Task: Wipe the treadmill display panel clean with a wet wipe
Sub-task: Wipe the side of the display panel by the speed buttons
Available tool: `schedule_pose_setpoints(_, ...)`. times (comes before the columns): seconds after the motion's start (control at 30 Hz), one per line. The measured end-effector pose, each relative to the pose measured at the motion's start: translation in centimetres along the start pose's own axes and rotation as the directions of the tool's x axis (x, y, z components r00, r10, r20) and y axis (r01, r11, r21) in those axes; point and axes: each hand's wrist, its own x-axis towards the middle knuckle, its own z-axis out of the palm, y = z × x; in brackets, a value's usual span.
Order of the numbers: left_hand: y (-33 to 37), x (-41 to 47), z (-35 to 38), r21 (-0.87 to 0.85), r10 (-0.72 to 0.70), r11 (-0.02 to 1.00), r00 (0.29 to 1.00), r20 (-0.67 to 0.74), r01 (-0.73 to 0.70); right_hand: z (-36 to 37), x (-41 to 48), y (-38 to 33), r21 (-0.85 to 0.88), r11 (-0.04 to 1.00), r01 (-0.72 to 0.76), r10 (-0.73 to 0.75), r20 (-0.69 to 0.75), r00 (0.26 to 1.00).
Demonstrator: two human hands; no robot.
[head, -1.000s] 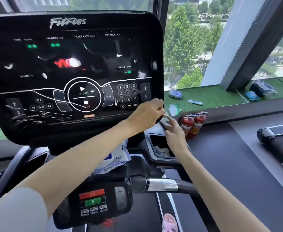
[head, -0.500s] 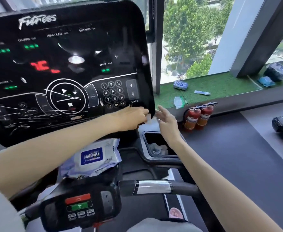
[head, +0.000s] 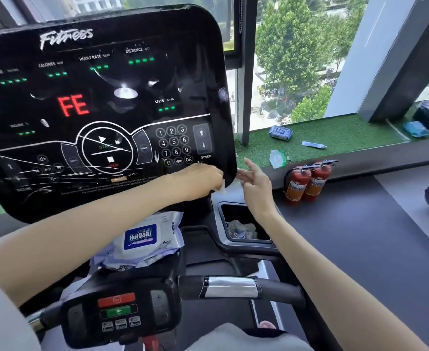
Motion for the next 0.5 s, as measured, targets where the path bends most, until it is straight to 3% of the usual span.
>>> schedule_pose_setpoints(0.13,0.9,0.9,-1.0,-0.006,-0.057,0.998,0.982,-0.178,0.057,0.4,-0.3,0.2,-0.035,0.999,0.029,-0.029,-0.018,0.999)
schedule_pose_setpoints(0.27,0.4,0.0,-0.4,-0.031,-0.060,0.998,0.989,-0.136,0.056,0.7,-0.9,0.3,-0.141,0.987,0.079,-0.089,-0.070,0.994)
schedule_pose_setpoints(0.5,-4.1,-5.8,3.2,-0.255,-0.268,0.944,0.939,-0.215,0.211,2.5,-2.2,-0.4,-0.263,0.957,0.122,-0.180,-0.213,0.960)
